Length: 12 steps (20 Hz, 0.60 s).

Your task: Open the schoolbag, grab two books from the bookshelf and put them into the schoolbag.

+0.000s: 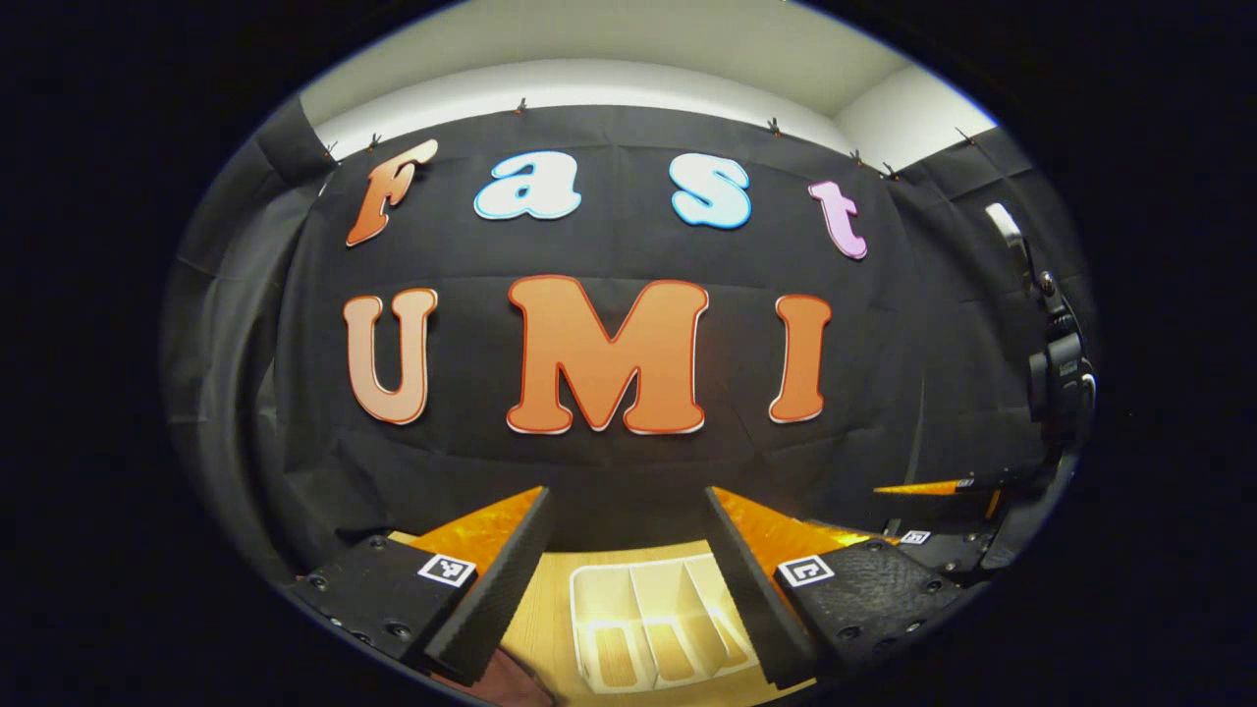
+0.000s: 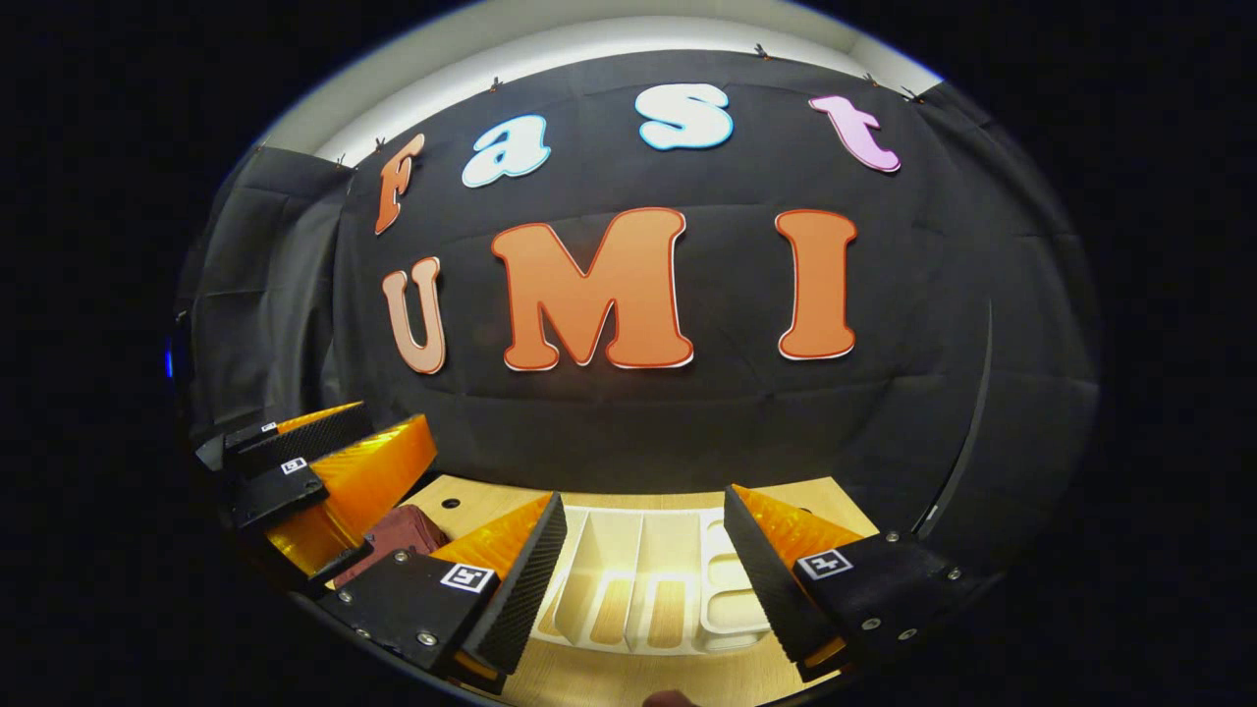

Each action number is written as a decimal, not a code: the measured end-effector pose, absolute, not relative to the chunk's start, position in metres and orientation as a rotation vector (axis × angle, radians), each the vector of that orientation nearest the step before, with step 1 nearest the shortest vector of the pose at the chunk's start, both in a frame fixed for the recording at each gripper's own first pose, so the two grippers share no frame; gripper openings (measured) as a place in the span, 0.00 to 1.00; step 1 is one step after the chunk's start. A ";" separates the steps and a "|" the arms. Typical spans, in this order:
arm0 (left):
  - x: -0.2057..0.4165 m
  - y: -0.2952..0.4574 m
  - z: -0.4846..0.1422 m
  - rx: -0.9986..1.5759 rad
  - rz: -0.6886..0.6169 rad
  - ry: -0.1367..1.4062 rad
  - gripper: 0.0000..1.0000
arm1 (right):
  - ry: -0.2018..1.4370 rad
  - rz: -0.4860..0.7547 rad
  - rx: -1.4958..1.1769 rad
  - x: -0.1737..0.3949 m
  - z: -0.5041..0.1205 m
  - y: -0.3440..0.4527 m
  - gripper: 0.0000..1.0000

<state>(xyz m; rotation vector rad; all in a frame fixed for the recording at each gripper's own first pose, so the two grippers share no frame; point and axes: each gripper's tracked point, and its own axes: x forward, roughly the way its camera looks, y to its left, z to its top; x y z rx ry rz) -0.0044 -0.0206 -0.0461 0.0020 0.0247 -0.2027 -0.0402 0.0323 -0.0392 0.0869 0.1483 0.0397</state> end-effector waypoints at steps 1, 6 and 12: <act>-0.006 -0.017 -0.047 0.008 -0.194 0.031 0.94 | 0.145 0.038 0.087 -0.040 -0.038 0.033 0.96; -0.006 -0.014 -0.057 0.022 -0.189 0.058 0.94 | 0.154 0.052 0.077 -0.041 -0.043 0.042 0.96; -0.010 -0.007 -0.064 0.042 -0.176 0.076 0.95 | 0.141 0.049 0.057 -0.043 -0.042 0.048 0.96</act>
